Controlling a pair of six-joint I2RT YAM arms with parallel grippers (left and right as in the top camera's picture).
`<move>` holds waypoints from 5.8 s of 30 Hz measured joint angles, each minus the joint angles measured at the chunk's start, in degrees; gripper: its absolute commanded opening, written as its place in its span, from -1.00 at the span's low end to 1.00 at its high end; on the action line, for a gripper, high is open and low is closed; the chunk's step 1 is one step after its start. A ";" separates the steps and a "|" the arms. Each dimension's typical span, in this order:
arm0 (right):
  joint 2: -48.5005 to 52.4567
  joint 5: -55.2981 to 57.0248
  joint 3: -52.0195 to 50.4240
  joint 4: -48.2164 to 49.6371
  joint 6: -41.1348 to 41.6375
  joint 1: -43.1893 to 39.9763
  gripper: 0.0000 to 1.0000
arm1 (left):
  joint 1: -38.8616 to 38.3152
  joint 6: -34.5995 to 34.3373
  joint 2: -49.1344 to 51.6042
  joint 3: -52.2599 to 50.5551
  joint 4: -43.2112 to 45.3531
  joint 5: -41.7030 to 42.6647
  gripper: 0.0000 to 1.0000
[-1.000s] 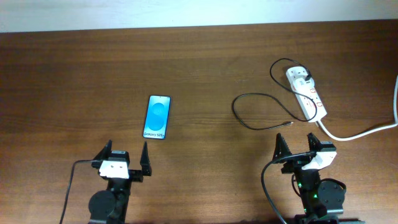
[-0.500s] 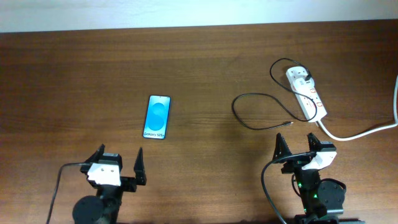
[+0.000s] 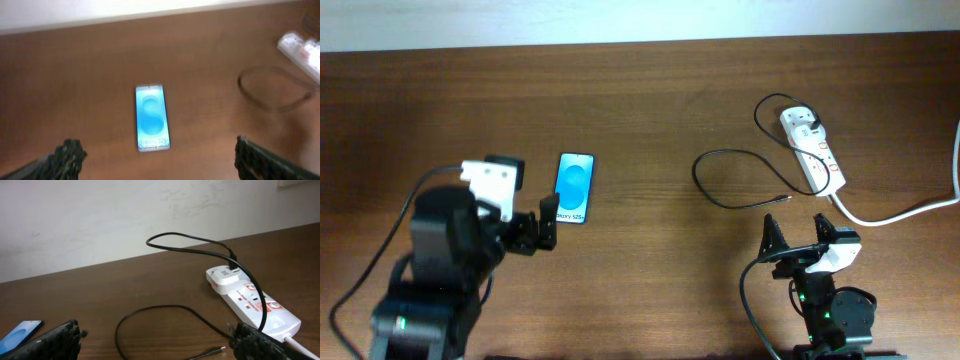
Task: Plug charger to phone and switch on socket
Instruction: 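Move the left gripper over the blue phone and grasp its edge, then lift the phone with the left gripper and tilt it upright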
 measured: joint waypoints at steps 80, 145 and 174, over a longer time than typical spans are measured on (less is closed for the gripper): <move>0.00 -0.02 0.00 0.00 0.00 0.00 0.97 | -3.69 -10.03 62.64 15.08 -7.89 7.89 -0.21; 0.00 -0.02 0.00 0.00 0.00 0.00 0.97 | -5.73 -26.53 43.78 16.46 -13.42 18.93 -0.27; 0.20 -49.09 0.59 -1.33 28.55 0.00 0.97 | -5.73 -22.12 39.23 18.21 -9.81 3.48 -0.24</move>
